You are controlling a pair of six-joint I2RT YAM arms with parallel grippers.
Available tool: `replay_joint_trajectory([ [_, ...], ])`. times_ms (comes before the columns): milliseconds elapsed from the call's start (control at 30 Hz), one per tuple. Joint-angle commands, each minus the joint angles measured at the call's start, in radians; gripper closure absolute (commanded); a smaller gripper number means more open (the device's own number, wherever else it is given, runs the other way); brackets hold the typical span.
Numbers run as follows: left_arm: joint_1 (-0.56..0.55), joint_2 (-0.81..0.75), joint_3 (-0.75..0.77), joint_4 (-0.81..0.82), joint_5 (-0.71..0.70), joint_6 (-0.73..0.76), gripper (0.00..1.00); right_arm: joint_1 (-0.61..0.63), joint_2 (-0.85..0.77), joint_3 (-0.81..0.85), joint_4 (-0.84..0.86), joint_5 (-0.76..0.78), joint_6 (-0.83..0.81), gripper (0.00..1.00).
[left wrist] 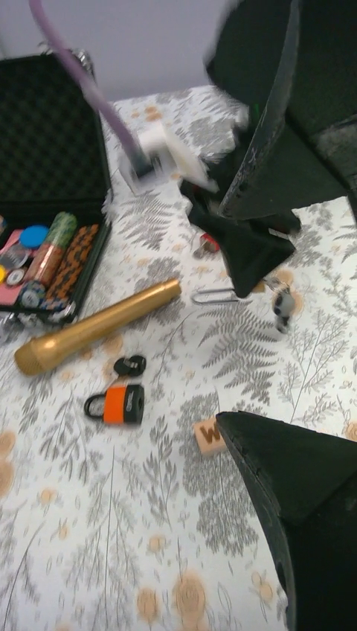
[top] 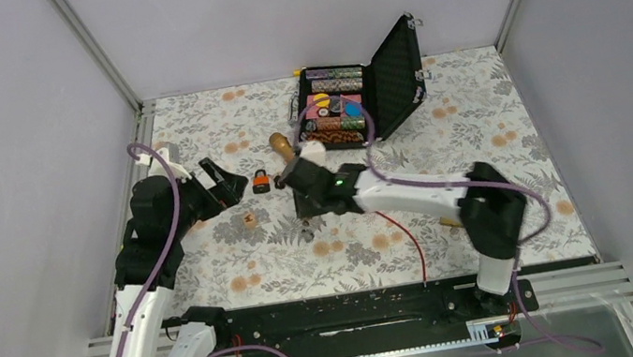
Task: Lock with the key
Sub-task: Pick up the lock from the center of the board.
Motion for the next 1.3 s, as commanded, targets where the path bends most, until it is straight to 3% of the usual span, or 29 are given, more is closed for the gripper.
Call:
replay_joint_trajectory([
  [0, 0.0, 0.004, -0.022, 0.136, 0.207, -0.01, 0.02, -0.05, -0.289, -0.174, 0.319, -0.089, 0.114, 0.71],
  [133, -0.061, -0.024, -0.067, 0.278, 0.299, -0.025, 0.03, -0.062, -0.446, -0.323, 0.593, -0.145, 0.216, 0.71],
  [500, -0.358, -0.064, -0.104, 0.424, 0.209, 0.087, 0.08, -0.061, -0.6, -0.483, 0.933, -0.177, 0.475, 0.71],
  [667, -0.457, -0.081, -0.138, 0.485, 0.038, 0.127, 0.11, -0.061, -0.604, -0.478, 0.941, -0.192, 0.547, 0.71],
  [900, -0.512, -0.057, -0.134, 0.489, -0.107, 0.143, 0.34, -0.062, -0.612, -0.48, 0.933, -0.196, 0.601, 0.71],
  [1033, -0.541, -0.059, -0.142, 0.518, -0.155, 0.156, 0.47, -0.06, -0.605, -0.42, 0.779, -0.213, 0.613, 0.71],
  [1133, -0.578, -0.076, -0.152, 0.532, -0.256, 0.186, 0.51, -0.06, -0.602, -0.407, 0.743, -0.218, 0.635, 0.7],
  [1267, -0.596, -0.06, -0.149, 0.526, -0.277, 0.201, 0.59, -0.06, -0.598, -0.396, 0.715, -0.202, 0.641, 0.7],
])
